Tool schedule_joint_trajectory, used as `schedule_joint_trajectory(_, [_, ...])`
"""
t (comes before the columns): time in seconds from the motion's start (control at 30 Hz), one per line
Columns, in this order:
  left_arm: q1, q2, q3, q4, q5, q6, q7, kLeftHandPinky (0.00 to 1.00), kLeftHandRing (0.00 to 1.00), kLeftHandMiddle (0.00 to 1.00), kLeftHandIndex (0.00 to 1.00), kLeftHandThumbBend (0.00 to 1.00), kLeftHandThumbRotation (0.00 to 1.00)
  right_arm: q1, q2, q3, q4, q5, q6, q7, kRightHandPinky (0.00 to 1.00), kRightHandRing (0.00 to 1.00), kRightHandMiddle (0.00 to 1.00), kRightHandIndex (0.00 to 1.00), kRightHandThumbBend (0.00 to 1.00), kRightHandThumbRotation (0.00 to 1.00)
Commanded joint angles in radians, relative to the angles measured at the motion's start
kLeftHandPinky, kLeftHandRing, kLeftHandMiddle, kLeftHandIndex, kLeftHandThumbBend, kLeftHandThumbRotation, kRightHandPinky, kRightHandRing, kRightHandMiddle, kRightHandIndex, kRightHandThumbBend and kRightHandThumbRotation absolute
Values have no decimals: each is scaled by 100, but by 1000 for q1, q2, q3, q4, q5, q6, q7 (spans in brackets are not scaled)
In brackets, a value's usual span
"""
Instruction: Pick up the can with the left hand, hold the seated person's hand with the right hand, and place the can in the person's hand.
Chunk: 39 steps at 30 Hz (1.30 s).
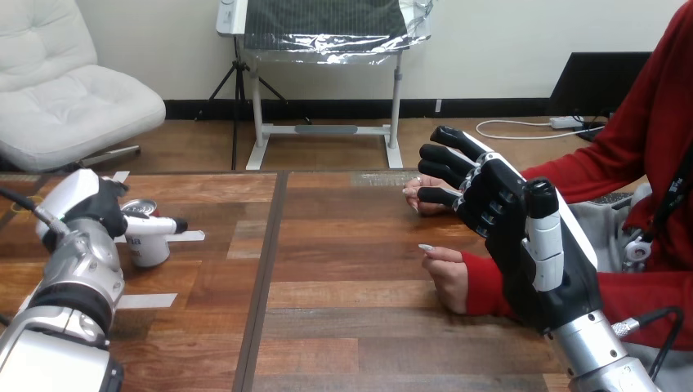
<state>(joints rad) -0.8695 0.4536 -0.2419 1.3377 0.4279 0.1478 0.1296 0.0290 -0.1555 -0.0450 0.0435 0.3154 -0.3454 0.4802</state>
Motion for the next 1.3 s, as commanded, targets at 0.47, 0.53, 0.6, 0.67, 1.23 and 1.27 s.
schedule_joint_trajectory(0.47, [-23, -9, 38, -20, -42, -26, -42, 69, 82, 87, 86, 78, 16, -40, 6, -10, -45, 8, -20, -6, 76, 85, 84, 86, 89, 100])
schedule_joint_trajectory(0.53, [-24, -9, 37, -19, -41, -23, -47, 68, 81, 86, 85, 78, 15, -40, 6, -10, -45, 8, -21, -6, 76, 85, 84, 86, 89, 100])
schedule_joint_trajectory(0.6, [-26, -9, 36, -19, -41, -21, -51, 67, 80, 85, 85, 77, 14, -40, 6, -10, -45, 8, -22, -7, 76, 85, 84, 86, 89, 100])
schedule_joint_trajectory(0.67, [-28, -10, 36, -18, -42, -16, -55, 67, 80, 85, 85, 77, 14, -40, 5, -10, -45, 8, -22, -5, 76, 85, 84, 86, 89, 100])
schedule_joint_trajectory(1.23, [-32, -11, 35, -17, -41, -8, -72, 65, 80, 86, 86, 76, 12, -35, 6, -10, -52, 11, -16, -7, 77, 86, 85, 86, 90, 100])
schedule_joint_trajectory(1.27, [-32, -11, 33, -17, -40, -8, -74, 65, 80, 86, 86, 76, 12, -35, 5, -9, -52, 11, -16, -6, 77, 86, 85, 86, 90, 100])
